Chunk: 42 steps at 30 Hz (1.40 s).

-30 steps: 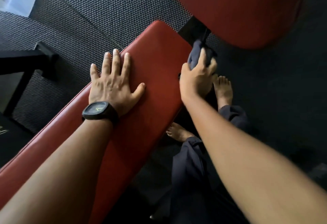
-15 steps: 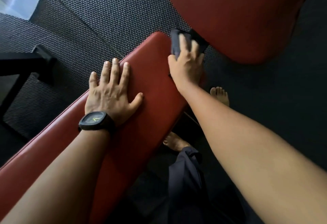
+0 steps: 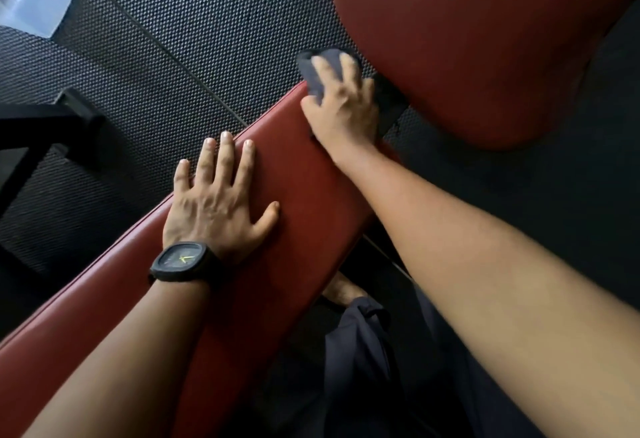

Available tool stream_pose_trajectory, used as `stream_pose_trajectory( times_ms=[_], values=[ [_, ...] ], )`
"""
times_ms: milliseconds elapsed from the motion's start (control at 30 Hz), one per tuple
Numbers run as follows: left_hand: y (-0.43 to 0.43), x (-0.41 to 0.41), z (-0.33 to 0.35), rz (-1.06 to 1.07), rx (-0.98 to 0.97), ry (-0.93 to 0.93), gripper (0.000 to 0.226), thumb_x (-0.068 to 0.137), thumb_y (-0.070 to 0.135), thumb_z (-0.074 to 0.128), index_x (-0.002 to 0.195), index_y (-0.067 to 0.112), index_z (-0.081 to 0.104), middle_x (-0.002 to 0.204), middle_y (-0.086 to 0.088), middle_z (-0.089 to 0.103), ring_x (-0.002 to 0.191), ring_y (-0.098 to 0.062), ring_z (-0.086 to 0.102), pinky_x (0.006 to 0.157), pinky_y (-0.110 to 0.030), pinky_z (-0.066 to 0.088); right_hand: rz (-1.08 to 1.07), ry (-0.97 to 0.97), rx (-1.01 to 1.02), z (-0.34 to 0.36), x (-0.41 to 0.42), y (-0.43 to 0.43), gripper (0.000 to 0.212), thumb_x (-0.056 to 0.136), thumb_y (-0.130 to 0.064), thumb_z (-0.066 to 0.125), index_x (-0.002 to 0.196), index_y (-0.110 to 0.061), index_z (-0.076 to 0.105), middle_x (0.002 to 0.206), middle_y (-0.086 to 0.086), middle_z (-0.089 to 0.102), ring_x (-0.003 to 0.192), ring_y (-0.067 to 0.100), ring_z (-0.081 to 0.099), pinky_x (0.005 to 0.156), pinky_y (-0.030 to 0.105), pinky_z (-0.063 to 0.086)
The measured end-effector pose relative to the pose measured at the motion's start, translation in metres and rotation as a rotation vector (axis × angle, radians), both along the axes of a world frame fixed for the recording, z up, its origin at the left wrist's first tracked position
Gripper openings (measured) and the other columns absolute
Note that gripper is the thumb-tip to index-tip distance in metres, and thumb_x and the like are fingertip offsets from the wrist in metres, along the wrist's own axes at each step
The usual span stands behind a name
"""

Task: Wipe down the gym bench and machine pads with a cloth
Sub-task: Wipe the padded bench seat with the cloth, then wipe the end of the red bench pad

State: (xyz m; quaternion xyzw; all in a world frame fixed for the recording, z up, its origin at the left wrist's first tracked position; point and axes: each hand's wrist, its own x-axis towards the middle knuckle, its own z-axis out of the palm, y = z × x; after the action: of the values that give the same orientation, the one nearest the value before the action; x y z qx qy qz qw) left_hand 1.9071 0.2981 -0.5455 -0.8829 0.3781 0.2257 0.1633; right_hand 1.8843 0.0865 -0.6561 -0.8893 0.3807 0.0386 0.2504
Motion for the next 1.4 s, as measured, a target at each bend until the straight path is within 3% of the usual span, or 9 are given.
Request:
stream_pose_trajectory(
  times_ms=[100,333,433,567,667,867,1067,1267,1400],
  values=[
    [-0.001,0.0,0.002,0.006,0.01,0.007,0.096,0.087,0.073,0.027,0.162,0.015,0.016,0.168,-0.016,0.014,0.154,-0.035,0.016,0.119,-0.061,0.021,-0.353,0.058,0.118,-0.01,-0.039,-0.013,0.054,0.088,-0.051,0.05,0.139,-0.034,0.055,0.137,0.007,0.055,0.118,0.035,0.053,0.089,0.039,0.044],
    [-0.003,0.0,0.003,0.011,0.008,0.006,0.096,0.086,0.073,0.025,0.162,0.017,0.014,0.169,-0.015,0.014,0.154,-0.034,0.016,0.12,-0.061,0.021,-0.469,0.028,0.028,0.038,-0.116,0.064,0.056,0.086,-0.035,0.062,0.14,-0.024,0.057,0.145,0.015,0.049,0.109,0.042,0.053,0.092,0.044,0.036],
    [-0.003,0.0,0.002,0.01,0.001,0.01,0.095,0.086,0.073,0.025,0.162,0.017,0.014,0.168,-0.015,0.014,0.154,-0.034,0.016,0.12,-0.061,0.021,-0.364,-0.097,0.078,0.07,-0.118,0.118,0.055,0.079,-0.032,0.061,0.134,-0.023,0.064,0.145,0.016,0.05,0.1,0.041,0.054,0.091,0.044,0.039],
    [0.0,-0.001,0.002,0.016,-0.029,0.007,0.092,0.088,0.071,0.023,0.162,0.016,0.016,0.168,-0.016,0.018,0.154,-0.036,0.018,0.118,-0.062,0.022,0.004,-0.277,0.156,0.079,-0.092,0.119,0.058,0.078,-0.034,0.061,0.135,-0.026,0.065,0.148,0.017,0.049,0.1,0.039,0.056,0.09,0.046,0.049],
    [0.0,-0.001,-0.001,0.023,-0.039,-0.005,0.089,0.091,0.069,0.026,0.162,0.017,0.017,0.167,-0.016,0.019,0.153,-0.035,0.019,0.118,-0.062,0.023,0.162,-0.21,0.041,0.056,-0.081,0.082,0.063,0.077,-0.039,0.057,0.139,-0.031,0.061,0.15,0.013,0.049,0.097,0.038,0.057,0.081,0.046,0.053],
    [0.001,-0.001,-0.002,0.02,-0.05,-0.012,0.082,0.096,0.066,0.026,0.162,0.018,0.014,0.168,-0.014,0.016,0.155,-0.033,0.015,0.121,-0.06,0.019,-0.402,-0.067,0.03,0.062,-0.117,0.109,0.059,0.08,-0.035,0.056,0.139,-0.03,0.06,0.15,0.011,0.048,0.104,0.039,0.055,0.089,0.043,0.042],
    [-0.006,-0.002,-0.004,0.061,-0.067,-0.012,0.078,0.097,0.06,0.02,0.162,0.017,0.016,0.169,-0.011,0.013,0.157,-0.029,0.008,0.123,-0.061,0.009,-0.131,-0.241,0.209,0.086,-0.114,0.138,0.059,0.078,-0.029,0.057,0.137,-0.029,0.063,0.154,0.013,0.045,0.108,0.037,0.056,0.098,0.043,0.047],
    [-0.025,-0.003,-0.014,0.092,-0.089,0.012,0.079,0.097,0.059,0.026,0.162,0.014,0.015,0.17,-0.011,0.012,0.157,-0.026,0.009,0.122,-0.06,0.013,0.217,-0.209,0.115,0.054,-0.094,0.069,0.067,0.08,-0.042,0.05,0.146,-0.034,0.053,0.154,0.012,0.044,0.103,0.036,0.057,0.09,0.047,0.053],
    [-0.024,-0.004,-0.014,0.099,-0.068,-0.006,0.08,0.096,0.057,0.034,0.161,0.014,0.018,0.169,-0.01,0.013,0.157,-0.026,0.009,0.122,-0.062,0.013,0.225,-0.133,-0.002,0.027,-0.086,0.026,0.068,0.083,-0.038,0.059,0.15,-0.034,0.046,0.155,0.011,0.043,0.107,0.038,0.057,0.09,0.046,0.052]
  ],
)
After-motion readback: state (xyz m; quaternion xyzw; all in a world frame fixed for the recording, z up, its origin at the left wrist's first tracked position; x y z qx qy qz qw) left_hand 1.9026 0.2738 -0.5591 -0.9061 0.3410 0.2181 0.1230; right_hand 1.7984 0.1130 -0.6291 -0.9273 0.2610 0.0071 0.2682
